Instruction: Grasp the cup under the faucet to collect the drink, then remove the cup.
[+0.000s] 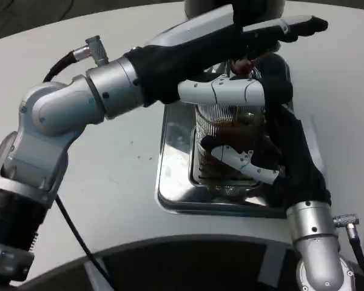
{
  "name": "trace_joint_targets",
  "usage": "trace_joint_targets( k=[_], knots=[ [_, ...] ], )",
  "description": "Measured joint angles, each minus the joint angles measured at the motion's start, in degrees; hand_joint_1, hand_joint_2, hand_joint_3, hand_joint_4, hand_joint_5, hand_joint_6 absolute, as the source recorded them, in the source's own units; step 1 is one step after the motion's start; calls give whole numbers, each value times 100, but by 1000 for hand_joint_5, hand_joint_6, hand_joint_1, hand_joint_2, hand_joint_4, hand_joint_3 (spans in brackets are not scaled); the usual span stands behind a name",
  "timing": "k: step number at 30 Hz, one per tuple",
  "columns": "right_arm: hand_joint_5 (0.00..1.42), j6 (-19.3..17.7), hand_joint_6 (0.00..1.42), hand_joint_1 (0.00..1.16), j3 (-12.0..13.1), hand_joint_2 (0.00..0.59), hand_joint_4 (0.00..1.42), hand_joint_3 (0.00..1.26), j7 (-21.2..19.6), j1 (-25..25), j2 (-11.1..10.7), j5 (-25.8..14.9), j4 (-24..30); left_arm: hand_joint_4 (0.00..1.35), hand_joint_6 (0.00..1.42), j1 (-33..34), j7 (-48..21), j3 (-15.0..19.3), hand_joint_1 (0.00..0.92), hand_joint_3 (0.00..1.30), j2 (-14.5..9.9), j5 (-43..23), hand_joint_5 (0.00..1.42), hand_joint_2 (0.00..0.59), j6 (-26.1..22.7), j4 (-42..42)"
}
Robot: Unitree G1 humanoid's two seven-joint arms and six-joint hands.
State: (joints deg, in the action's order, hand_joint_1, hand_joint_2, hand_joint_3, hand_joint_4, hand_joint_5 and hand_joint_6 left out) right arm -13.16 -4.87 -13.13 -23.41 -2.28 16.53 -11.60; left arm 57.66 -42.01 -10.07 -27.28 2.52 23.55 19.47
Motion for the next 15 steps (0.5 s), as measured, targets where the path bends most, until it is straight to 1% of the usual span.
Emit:
trace_joint_targets(
  k=[7,15],
  knots=[
    [721,-18,533,937,0,212,636,555,-92,46,4,27,32,50,128,-134,79,129,0,86,4,-109,116,97,10,-103],
    [737,-46,541,949,13,208,636,563,-149,130,-1,35,173,92,162,-314,263,453,0,107,82,-239,155,98,61,-302]
  ],
)
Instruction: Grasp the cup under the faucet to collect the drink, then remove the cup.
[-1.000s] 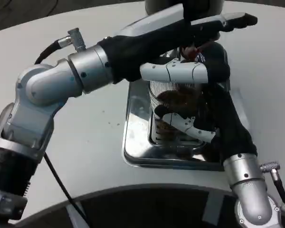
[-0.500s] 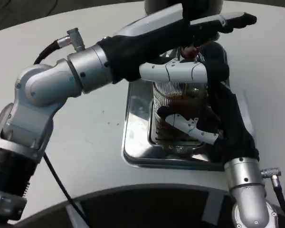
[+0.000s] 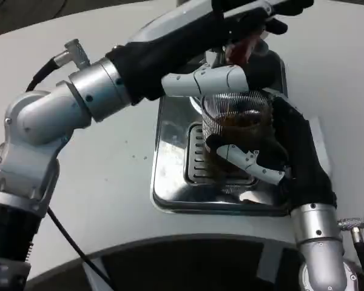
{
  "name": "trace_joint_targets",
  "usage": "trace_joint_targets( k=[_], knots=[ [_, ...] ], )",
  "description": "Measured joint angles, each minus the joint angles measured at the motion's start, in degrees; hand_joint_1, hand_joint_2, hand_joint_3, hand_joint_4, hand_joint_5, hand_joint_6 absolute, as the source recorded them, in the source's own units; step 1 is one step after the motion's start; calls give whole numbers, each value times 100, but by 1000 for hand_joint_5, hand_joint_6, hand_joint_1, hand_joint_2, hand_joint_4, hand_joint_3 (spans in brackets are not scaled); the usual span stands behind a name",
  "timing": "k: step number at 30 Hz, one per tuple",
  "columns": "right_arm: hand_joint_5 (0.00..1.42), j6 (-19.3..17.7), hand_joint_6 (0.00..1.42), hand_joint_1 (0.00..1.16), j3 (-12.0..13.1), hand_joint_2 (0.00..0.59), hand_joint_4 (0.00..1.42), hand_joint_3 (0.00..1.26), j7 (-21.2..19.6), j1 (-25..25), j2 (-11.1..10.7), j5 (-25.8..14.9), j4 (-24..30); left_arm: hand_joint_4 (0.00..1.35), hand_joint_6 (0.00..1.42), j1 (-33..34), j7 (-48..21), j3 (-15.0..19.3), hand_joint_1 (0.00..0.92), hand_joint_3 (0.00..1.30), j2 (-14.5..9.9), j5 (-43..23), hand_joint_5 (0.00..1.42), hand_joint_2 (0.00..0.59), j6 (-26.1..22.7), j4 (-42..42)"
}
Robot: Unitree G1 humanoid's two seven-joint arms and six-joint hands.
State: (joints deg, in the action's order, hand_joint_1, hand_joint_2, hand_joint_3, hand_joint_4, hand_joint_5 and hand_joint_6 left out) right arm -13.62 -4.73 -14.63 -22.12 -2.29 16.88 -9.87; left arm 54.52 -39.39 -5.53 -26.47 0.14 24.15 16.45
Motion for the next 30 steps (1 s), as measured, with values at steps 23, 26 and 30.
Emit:
trace_joint_targets(
  k=[23,26,30],
  knots=[
    [767,99,588,961,-7,196,653,594,12,195,8,56,436,171,229,-107,46,460,0,166,30,-421,234,98,-141,-910],
    [774,112,592,967,-7,198,661,604,12,244,14,61,496,182,236,-232,52,496,0,176,27,-464,238,98,-229,-1118],
    [805,116,628,978,-3,190,676,621,10,292,22,75,543,192,239,-392,57,556,0,186,9,-513,247,97,-368,-1380]
  ],
)
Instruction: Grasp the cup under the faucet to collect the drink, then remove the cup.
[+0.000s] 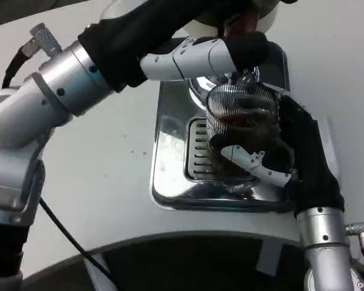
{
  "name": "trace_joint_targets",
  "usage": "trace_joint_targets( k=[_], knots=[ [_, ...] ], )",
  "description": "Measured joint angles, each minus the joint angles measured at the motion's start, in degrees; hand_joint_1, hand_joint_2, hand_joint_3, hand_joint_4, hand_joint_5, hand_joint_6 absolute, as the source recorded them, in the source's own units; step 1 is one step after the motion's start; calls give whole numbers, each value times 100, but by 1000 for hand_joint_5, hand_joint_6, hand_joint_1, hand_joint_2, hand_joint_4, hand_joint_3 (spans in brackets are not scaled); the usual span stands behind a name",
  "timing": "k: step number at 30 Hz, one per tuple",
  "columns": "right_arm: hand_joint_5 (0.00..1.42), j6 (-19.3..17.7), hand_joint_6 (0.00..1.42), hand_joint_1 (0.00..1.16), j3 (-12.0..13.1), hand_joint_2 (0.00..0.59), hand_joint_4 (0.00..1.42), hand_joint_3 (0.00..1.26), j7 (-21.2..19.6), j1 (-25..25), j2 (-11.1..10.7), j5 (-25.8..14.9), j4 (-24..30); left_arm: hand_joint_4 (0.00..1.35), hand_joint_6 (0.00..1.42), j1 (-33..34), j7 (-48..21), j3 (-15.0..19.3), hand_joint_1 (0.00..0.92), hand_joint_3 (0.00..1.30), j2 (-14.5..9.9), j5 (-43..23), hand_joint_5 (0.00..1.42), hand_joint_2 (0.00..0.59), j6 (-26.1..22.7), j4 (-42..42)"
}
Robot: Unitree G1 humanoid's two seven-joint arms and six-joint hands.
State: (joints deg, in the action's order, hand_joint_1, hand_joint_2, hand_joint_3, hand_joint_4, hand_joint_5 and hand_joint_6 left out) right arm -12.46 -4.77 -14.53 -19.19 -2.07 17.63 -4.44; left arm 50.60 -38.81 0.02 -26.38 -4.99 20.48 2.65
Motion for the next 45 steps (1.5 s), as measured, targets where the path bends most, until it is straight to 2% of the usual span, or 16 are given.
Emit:
trace_joint_targets(
  k=[5,25,34,45],
  knots=[
    [825,2,665,981,8,189,696,641,-22,61,5,25,58,195,247,-202,55,146,0,187,-43,-114,249,97,-158,-259],
    [910,26,820,993,224,163,781,705,-48,283,19,82,327,239,262,-1955,706,778,0,227,-181,-123,278,96,-692,-1478],
    [979,28,916,998,323,146,835,743,-45,405,-19,80,453,250,275,-2802,933,863,0,241,-185,-127,288,100,-774,-1969],
    [1038,27,1002,1000,446,144,878,777,-39,510,-81,55,550,265,279,-3347,1138,1028,0,250,-186,-105,289,105,-788,-2173]
  ],
)
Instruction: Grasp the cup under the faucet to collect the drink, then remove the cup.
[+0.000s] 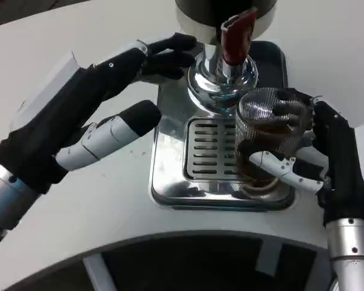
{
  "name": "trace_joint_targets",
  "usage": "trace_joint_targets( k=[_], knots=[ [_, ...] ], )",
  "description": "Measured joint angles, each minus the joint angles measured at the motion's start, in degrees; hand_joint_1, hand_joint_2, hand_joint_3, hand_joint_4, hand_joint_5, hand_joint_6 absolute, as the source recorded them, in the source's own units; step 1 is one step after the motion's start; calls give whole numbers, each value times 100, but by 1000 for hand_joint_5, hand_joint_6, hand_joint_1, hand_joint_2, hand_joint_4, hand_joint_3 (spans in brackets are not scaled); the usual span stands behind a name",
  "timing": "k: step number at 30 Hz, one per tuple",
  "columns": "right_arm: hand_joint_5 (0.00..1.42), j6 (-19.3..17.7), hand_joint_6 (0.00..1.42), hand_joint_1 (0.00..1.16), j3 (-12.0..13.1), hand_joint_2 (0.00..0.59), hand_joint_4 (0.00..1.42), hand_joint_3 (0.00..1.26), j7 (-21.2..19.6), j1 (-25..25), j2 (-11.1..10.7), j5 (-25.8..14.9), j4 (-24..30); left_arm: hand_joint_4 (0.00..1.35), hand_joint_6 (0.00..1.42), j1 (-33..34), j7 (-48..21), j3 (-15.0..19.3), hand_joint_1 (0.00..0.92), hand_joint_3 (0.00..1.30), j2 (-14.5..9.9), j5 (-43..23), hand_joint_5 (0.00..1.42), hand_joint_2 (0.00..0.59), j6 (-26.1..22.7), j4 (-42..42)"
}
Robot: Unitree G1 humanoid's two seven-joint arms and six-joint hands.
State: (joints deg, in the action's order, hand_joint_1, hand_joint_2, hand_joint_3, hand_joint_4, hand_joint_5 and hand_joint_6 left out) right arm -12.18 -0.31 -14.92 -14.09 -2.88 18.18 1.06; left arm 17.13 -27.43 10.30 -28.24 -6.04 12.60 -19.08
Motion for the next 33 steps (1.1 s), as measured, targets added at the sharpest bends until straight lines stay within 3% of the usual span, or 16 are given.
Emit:
trace_joint_targets(
  k=[12,33],
  knots=[
    [1091,0,1100,1019,213,129,934,822,117,412,-122,-71,493,268,282,-360,131,-52,0,250,29,247,289,106,31,1],
    [1113,130,1206,1087,375,119,988,885,424,1245,-194,-186,1552,222,234,-773,290,-356,0,241,38,870,242,109,435,504]
  ],
)
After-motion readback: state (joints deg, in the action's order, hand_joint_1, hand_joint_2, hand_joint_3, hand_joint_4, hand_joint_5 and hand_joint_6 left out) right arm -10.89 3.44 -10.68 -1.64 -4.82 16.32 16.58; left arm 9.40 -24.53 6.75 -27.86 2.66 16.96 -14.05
